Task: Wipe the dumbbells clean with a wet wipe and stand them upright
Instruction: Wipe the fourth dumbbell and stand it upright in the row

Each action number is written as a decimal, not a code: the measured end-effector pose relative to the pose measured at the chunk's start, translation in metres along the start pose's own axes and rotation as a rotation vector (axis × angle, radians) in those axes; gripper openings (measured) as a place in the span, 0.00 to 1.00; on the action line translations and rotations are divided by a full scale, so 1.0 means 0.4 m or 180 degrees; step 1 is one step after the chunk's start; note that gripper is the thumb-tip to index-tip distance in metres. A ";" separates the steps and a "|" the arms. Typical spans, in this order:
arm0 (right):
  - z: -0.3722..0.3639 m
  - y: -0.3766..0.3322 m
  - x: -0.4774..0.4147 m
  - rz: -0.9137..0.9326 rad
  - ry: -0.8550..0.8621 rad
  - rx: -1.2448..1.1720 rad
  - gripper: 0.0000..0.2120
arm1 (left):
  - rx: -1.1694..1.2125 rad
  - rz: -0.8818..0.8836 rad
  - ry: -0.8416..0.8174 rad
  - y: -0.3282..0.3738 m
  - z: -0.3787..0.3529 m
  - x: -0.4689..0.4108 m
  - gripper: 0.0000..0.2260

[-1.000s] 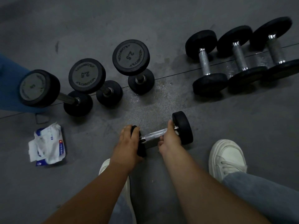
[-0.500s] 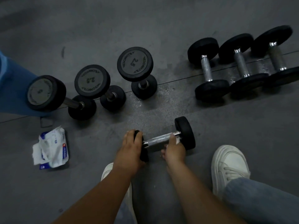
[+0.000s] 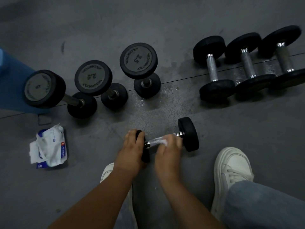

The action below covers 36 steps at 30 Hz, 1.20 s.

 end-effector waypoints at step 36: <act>0.034 -0.076 -0.160 0.2135 -0.2609 0.4146 0.14 | 0.0007 0.0134 -0.0124 0.015 0.029 -0.002 0.48</act>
Point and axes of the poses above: each hand's wrist, its own x-axis away from the middle knuckle, its own z-axis out of the back of the hand, y = z × x, the point moved 3 cm from there along -x, towards the middle knuckle, and after that the axes turned 7 degrees about z, right-handed, at the moved point
